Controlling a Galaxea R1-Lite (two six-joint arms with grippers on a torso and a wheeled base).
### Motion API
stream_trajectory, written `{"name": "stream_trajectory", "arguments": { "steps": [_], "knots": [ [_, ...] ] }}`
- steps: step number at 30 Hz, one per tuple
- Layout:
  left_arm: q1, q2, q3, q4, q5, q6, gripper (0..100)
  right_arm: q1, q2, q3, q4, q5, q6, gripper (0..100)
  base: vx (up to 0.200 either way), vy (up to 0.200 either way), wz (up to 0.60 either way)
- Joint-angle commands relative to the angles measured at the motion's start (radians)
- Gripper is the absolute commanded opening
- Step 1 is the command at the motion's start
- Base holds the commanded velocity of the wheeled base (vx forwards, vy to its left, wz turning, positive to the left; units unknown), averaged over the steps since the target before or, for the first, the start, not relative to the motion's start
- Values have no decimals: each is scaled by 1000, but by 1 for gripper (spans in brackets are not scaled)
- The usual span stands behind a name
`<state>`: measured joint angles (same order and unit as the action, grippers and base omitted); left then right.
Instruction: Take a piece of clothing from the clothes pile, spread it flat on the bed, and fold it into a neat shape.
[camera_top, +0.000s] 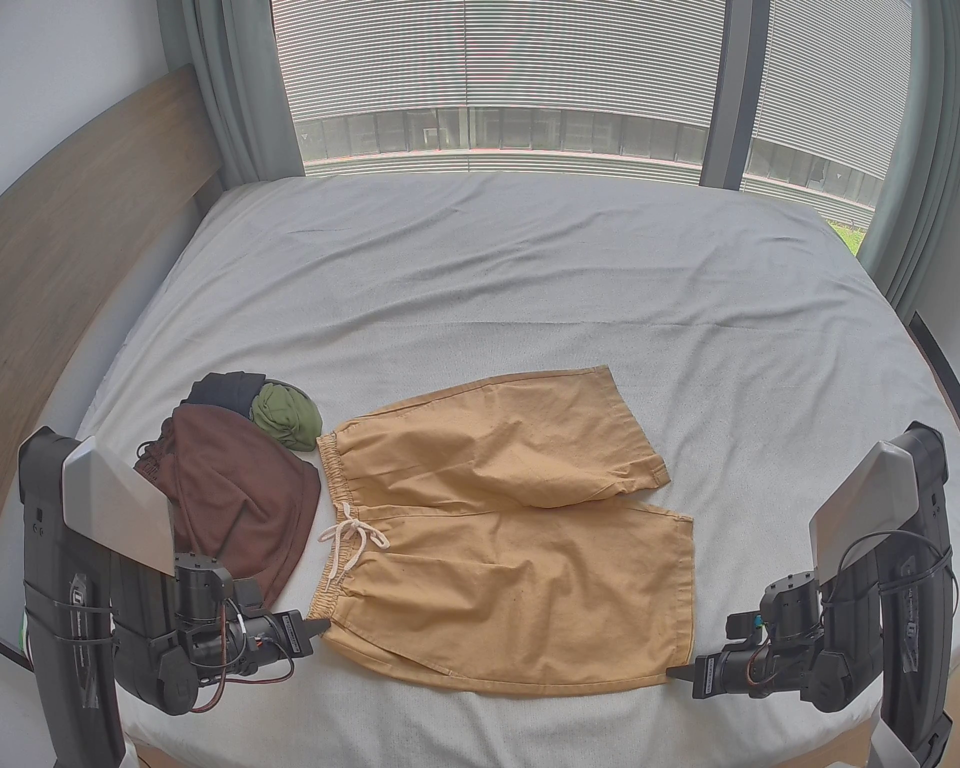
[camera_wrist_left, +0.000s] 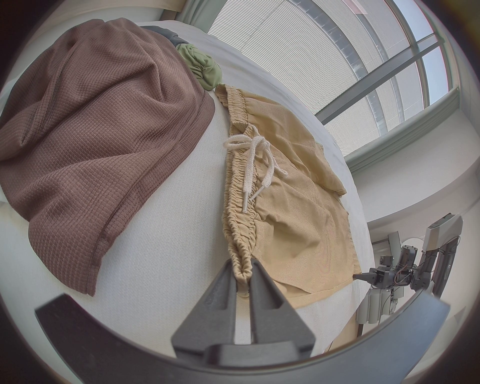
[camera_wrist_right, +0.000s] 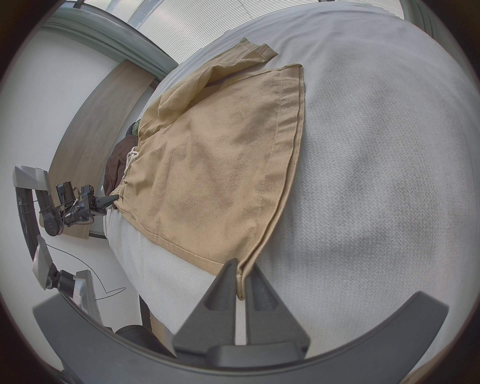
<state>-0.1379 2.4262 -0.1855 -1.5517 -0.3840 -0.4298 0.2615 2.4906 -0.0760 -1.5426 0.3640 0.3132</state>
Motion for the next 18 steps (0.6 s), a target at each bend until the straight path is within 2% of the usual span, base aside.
{"name": "stream_trajectory", "arguments": {
  "steps": [1,13,18],
  "knots": [
    [0,2,0,-1,-1,0,0,-1,1,1,-1,0,0,0,0,0,0],
    [0,-33,23,-1,-10,-3,0,-2,-41,54,1,-4,-14,0,0,0,0],
    [-25,-38,90,-1,-30,23,0,-4,-49,74,1,-4,-26,0,0,0,0]
  ]
}}
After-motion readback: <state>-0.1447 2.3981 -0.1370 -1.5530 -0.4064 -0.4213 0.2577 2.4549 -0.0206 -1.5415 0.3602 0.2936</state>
